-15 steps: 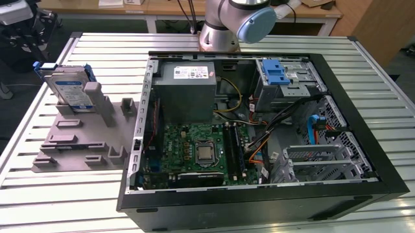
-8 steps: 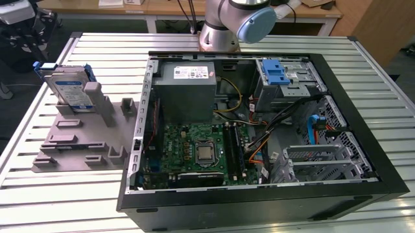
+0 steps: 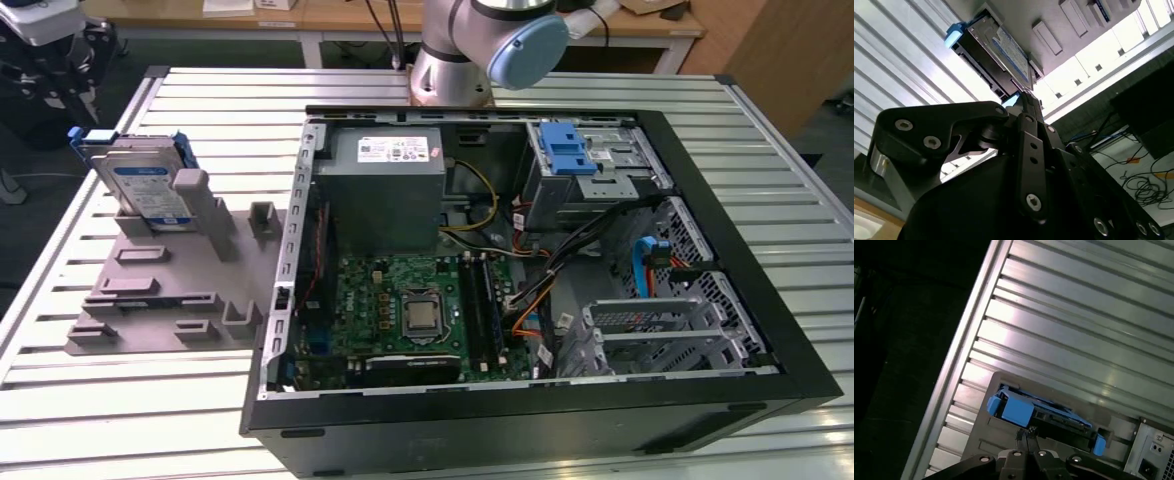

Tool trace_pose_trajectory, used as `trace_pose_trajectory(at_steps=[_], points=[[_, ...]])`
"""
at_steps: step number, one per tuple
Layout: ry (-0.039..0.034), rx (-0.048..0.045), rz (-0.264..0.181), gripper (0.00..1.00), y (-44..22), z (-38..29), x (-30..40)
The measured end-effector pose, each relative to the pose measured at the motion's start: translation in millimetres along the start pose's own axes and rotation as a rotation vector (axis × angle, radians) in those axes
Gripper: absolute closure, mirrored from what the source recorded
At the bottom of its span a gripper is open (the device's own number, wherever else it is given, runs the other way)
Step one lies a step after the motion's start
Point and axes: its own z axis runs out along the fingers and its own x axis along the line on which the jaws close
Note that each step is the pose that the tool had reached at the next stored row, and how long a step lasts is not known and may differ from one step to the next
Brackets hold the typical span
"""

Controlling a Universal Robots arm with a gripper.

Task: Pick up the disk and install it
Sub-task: 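Pick up the disk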

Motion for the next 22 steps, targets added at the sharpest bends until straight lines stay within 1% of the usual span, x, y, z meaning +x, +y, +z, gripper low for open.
trace_pose_trajectory(at_steps=[4,7,9,11,22], points=[[0.0024,-0.0005,-0.057,0.89,0.0,0.0,0.0],[0.0034,-0.0007,-0.082,0.89,0.0,0.0,0.0],[0.0034,-0.0008,-0.083,0.89,0.0,0.0,0.0],[0.0039,-0.0009,-0.094,0.89,0.0,0.0,0.0],[0.0041,-0.0009,-0.100,0.89,0.0,0.0,0.0]])
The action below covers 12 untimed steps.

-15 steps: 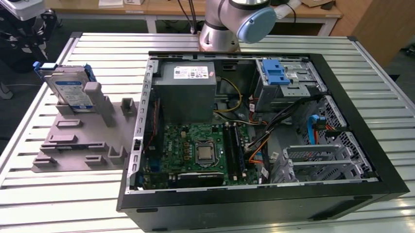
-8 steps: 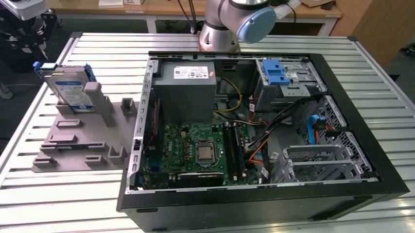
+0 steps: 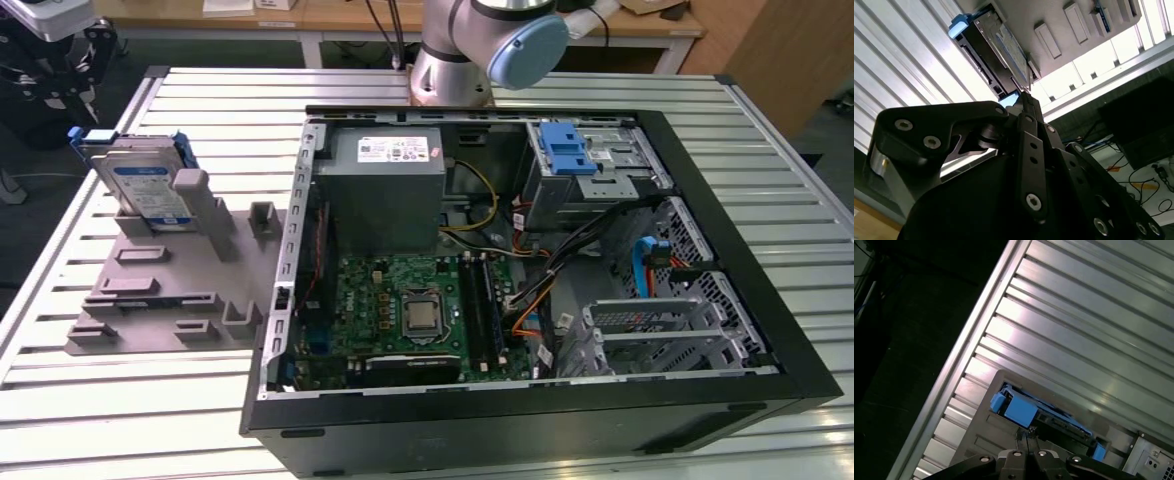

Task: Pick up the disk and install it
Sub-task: 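Pick up the disk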

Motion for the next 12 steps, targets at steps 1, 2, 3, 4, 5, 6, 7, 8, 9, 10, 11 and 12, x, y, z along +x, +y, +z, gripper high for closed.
trace_pose_trajectory(at_steps=[1,2,3,4,5,6,7,8,9,10,11,12], points=[[0.0001,0.0000,-0.003,0.89,0.0,0.0,0.0],[0.0002,-0.0001,-0.007,0.89,0.0,0.0,0.0],[0.0006,-0.0002,-0.014,0.89,0.0,0.0,0.0],[0.0009,-0.0002,-0.022,0.89,0.0,0.0,0.0],[0.0014,-0.0003,-0.034,0.89,0.0,0.0,0.0],[0.0020,-0.0004,-0.047,0.89,0.0,0.0,0.1],[0.0025,-0.0006,-0.062,0.89,0.0,0.0,0.1],[0.0032,-0.0007,-0.078,0.89,0.0,0.1,0.1],[0.0039,-0.0009,-0.096,0.89,0.0,0.1,0.1],[0.0047,-0.0010,-0.113,0.89,0.1,0.1,0.1],[0.0055,-0.0012,-0.131,0.89,0.0,0.1,0.1],[0.0061,-0.0013,-0.148,0.89,0.0,0.1,0.1]])
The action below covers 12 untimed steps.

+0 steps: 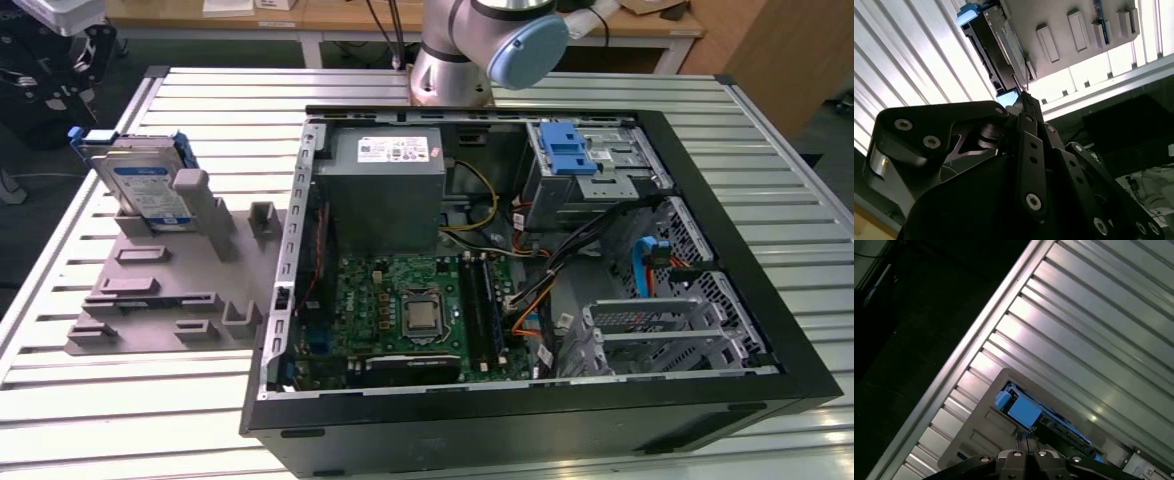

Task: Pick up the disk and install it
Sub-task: 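Pick up the disk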

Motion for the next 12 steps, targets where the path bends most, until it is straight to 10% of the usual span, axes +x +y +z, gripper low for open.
trace_pose_trajectory(at_steps=[12], points=[[0.0022,-0.0005,-0.051,0.89,0.0,0.0,0.0]])
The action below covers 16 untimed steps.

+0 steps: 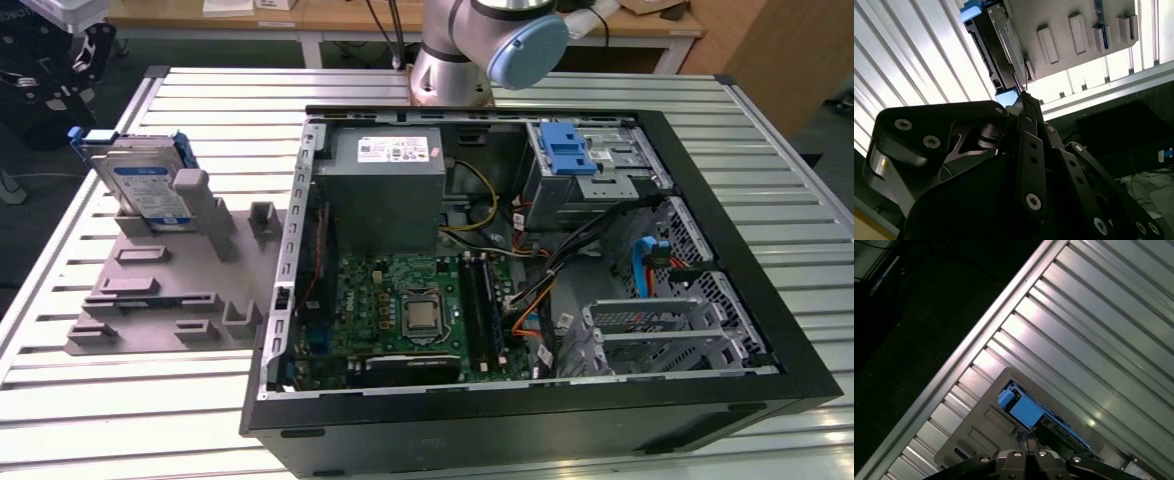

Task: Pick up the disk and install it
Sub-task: 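Pick up the disk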

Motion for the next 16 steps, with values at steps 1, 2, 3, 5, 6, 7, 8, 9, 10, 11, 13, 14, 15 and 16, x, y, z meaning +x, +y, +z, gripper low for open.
trace_pose_trajectory(at_steps=[1,2,3,5,6,7,8,9,10,11,13,14,15,16], points=[[-0.0001,0.0000,0.000,0.89,0.0,0.0,0.0],[0.0000,0.0000,0.000,0.89,0.0,0.0,0.0],[-0.0001,0.0000,0.000,0.89,0.0,0.0,0.0],[-0.0001,0.0000,-0.001,0.89,0.0,0.0,0.0],[0.0000,0.0000,-0.002,0.89,0.0,0.0,0.0],[0.0001,0.0000,-0.004,0.89,0.0,0.0,0.0],[0.0002,-0.0001,-0.007,0.89,0.0,0.0,0.0],[0.0004,-0.0001,-0.011,0.89,0.0,0.0,0.0],[0.0006,-0.0001,-0.016,0.89,0.0,0.0,0.0],[0.0011,-0.0003,-0.027,0.89,0.0,0.1,0.0],[0.0017,-0.0004,-0.043,0.89,0.0,0.0,0.0],[0.0021,-0.0005,-0.052,0.89,0.0,0.0,0.0],[0.0026,-0.0006,-0.064,0.89,0.0,0.0,0.0],[0.0032,-0.0008,-0.079,0.89,0.0,0.0,0.0]])
